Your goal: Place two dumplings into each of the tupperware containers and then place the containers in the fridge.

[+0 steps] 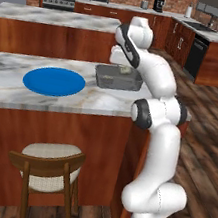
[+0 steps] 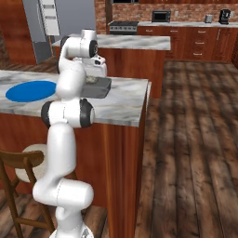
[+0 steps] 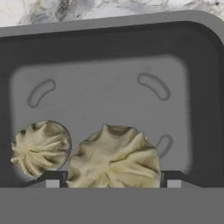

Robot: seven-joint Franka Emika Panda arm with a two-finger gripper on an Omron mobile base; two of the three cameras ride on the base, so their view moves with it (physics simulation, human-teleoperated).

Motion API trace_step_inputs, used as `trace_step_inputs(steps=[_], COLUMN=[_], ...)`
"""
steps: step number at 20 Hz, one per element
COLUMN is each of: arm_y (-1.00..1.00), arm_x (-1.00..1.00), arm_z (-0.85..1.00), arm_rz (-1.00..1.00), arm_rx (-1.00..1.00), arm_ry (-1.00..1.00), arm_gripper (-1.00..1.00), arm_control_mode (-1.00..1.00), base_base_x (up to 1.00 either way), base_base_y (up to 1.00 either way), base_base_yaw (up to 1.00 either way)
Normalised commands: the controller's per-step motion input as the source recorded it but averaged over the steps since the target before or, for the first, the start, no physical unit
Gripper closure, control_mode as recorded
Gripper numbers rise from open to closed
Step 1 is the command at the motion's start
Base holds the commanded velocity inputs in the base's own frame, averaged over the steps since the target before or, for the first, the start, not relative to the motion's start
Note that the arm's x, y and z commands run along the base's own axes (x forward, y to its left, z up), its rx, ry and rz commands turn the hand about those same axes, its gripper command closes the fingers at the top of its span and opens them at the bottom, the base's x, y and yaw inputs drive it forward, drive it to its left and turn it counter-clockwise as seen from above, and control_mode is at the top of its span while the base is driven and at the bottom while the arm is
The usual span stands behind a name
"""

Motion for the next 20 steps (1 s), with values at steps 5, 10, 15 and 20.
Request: trace_step_inputs(steps=[5,10,15,20], arm_y=[0.0,0.0,-0.04,-0.02], arm_x=[0.06,0.12,0.0,0.0], arm_z=[-0.36,-0.31,-0.44,-0.29], arm_rz=[0.0,0.0,0.0,0.0], arm_rx=[-0.01,0.0,0.0,0.0], arm_ry=[-0.16,-0.21,-0.12,-0.07], arm_gripper=[1.0,1.0,1.0,-1.0], arm_control_mode=[-1.0,-1.0,-1.0,-1.0], base_base_x=[0.0,0.0,0.0,0.0], base_base_y=[0.0,0.0,0.0,0.0], base_base_yaw=[0.0,0.0,0.0,0.0])
